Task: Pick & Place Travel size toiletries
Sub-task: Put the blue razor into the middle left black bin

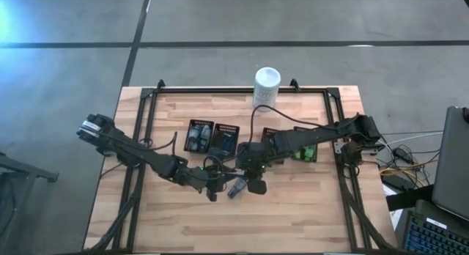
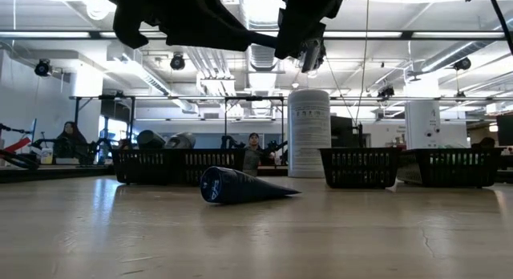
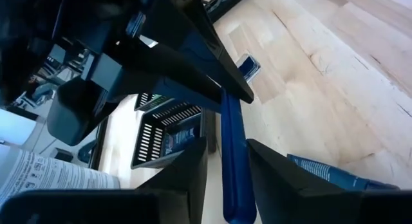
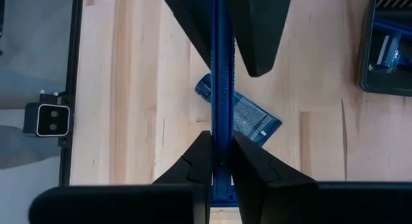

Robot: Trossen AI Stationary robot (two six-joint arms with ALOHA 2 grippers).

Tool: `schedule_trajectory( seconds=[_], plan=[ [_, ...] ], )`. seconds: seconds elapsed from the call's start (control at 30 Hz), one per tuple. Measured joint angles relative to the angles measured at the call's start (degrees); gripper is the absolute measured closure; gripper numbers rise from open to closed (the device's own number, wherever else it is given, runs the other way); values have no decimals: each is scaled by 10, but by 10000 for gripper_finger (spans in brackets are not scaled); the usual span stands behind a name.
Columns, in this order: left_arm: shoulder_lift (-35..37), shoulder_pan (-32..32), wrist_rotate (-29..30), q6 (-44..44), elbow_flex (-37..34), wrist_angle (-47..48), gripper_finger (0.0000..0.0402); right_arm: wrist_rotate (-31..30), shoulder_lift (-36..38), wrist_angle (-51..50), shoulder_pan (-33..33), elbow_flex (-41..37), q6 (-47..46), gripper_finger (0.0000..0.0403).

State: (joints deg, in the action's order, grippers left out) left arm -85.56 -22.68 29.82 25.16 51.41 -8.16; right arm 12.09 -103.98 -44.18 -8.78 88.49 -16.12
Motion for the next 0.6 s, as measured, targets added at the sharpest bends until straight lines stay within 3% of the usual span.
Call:
schedule_trajectory(
  seconds=[0.2,0.47,0.6],
  plan=[
    [0,0,-4,-3,3,6,298,0,0,1,3,0,-7,372],
    [0,0,-4,-5,4,20,356,0,0,1,3,0,-23,372],
    [0,0,-13,-5,4,20,361,2,0,1,3,0,-33,371]
  ],
)
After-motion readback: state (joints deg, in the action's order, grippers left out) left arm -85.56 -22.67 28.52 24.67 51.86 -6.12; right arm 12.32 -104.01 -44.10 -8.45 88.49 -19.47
